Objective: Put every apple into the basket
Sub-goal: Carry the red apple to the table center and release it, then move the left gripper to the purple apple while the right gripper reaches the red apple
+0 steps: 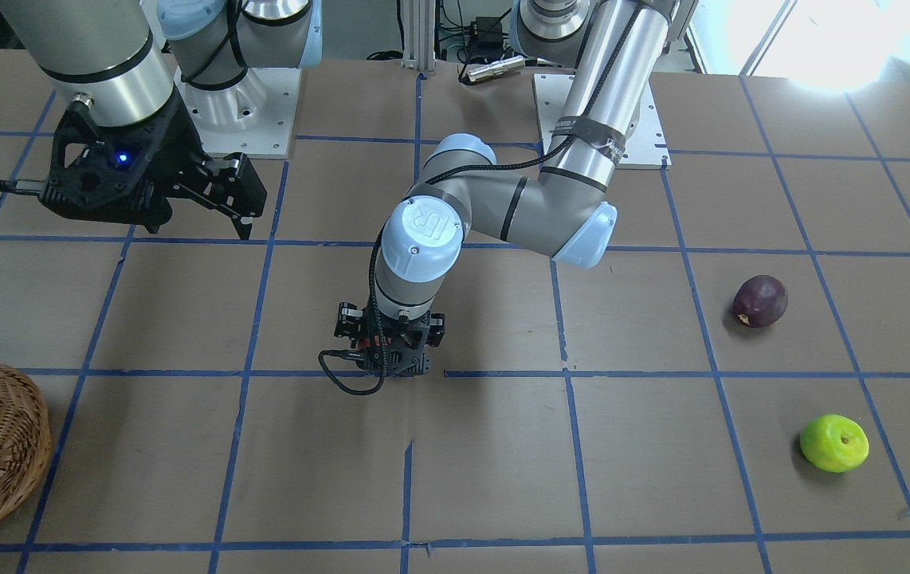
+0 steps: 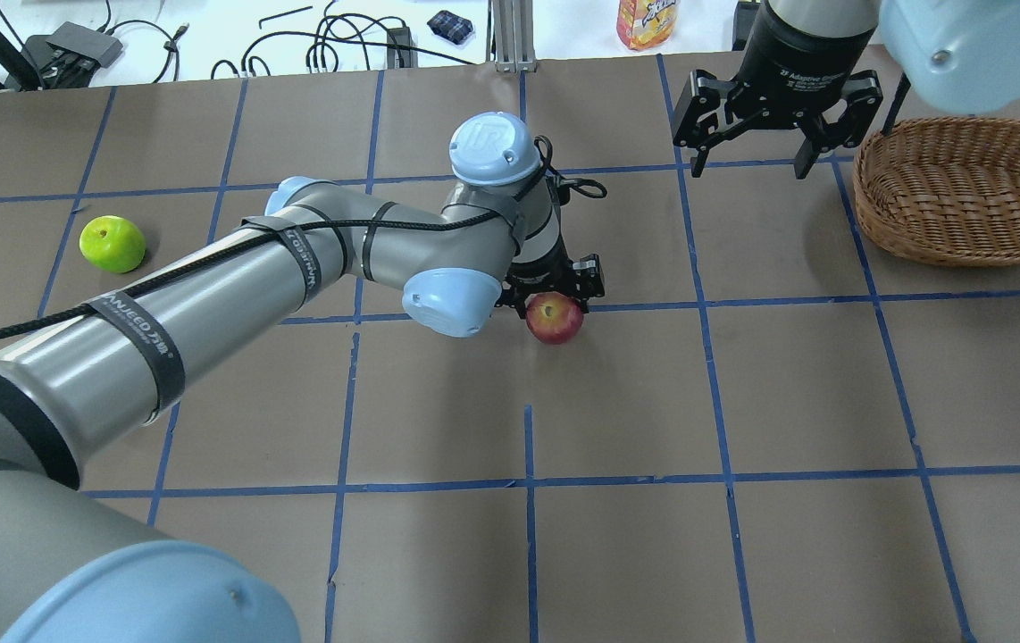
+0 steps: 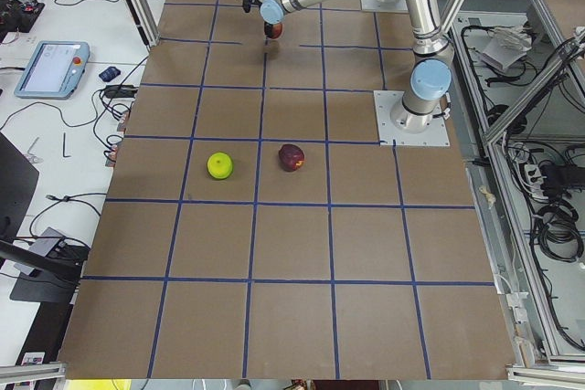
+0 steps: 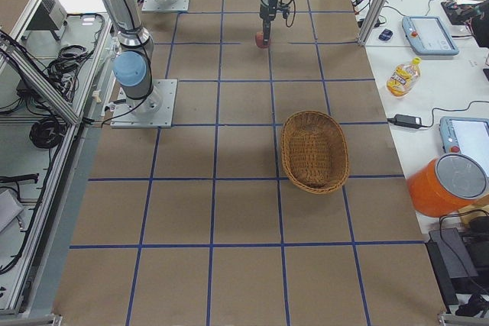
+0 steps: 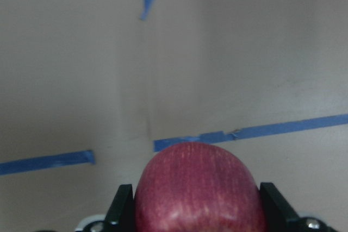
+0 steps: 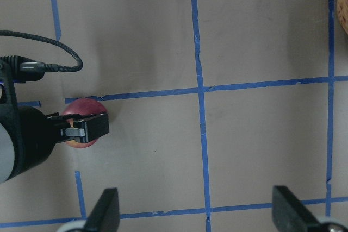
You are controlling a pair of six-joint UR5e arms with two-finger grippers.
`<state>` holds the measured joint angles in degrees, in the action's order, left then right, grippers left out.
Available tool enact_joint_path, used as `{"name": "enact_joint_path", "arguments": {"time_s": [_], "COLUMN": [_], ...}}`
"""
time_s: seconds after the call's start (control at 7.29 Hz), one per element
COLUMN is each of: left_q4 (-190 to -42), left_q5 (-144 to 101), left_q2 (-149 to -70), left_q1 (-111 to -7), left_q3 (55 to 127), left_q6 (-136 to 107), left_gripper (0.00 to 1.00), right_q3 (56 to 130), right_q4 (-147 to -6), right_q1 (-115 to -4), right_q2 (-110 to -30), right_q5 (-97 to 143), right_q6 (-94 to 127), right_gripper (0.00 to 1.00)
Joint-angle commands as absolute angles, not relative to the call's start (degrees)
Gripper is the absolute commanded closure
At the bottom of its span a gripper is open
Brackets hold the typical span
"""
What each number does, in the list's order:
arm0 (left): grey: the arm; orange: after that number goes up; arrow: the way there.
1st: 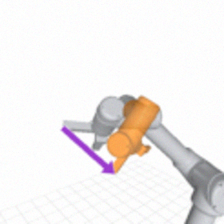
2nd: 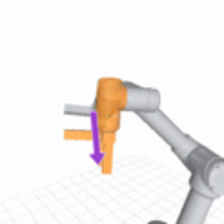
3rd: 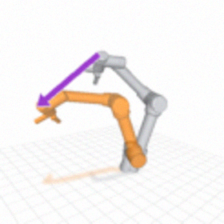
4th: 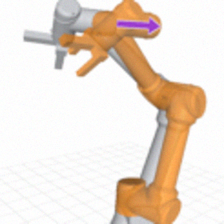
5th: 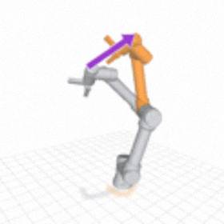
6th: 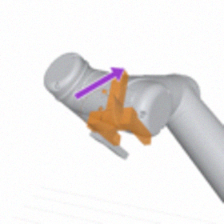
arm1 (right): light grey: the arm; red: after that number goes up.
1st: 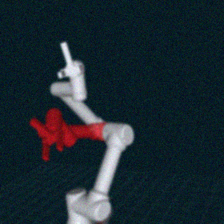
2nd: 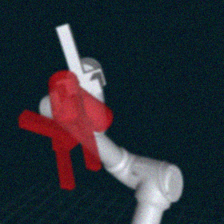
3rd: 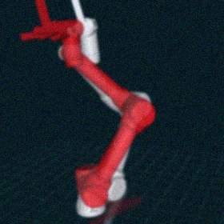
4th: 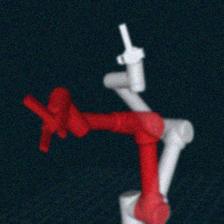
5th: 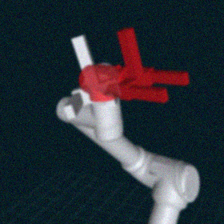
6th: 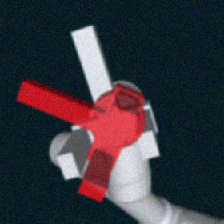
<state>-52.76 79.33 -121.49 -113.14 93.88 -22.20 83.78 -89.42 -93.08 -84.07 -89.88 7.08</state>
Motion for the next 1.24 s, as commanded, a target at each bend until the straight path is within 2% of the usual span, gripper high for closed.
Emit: {"name": "enact_joint_path", "arguments": {"time_s": [0.0, 0.27, 0.55, 0.96, 1.1], "left_q4": [-52.90, -62.34, -69.49, -69.87, -67.09], "left_q5": [79.71, 85.31, 92.88, 92.99, 93.51], "left_q2": [-120.25, -114.99, -109.63, -102.94, -102.05], "left_q1": [-113.30, -104.38, -92.09, -73.71, -68.43], "left_q3": [92.82, 90.89, 93.67, 103.85, 107.28], "left_q6": [-23.22, -10.54, 7.57, 39.91, 48.34], "left_gripper": [0.00, 0.00, 0.00, 0.00, 0.00], "right_q3": [84.19, 84.19, 84.20, 86.21, 87.61], "right_q4": [-89.12, -93.05, -95.26, -112.62, -114.07], "right_q1": [-93.16, -93.51, -98.31, -108.77, -110.64], "right_q2": [-82.01, -80.26, -74.39, -65.94, -64.70], "right_q5": [-90.61, -89.74, -89.82, -91.22, -92.01], "right_q6": [7.73, 9.84, 13.08, 23.79, 24.34], "right_gripper": [0.00, 0.00, 0.00, 0.00, 0.00]}}
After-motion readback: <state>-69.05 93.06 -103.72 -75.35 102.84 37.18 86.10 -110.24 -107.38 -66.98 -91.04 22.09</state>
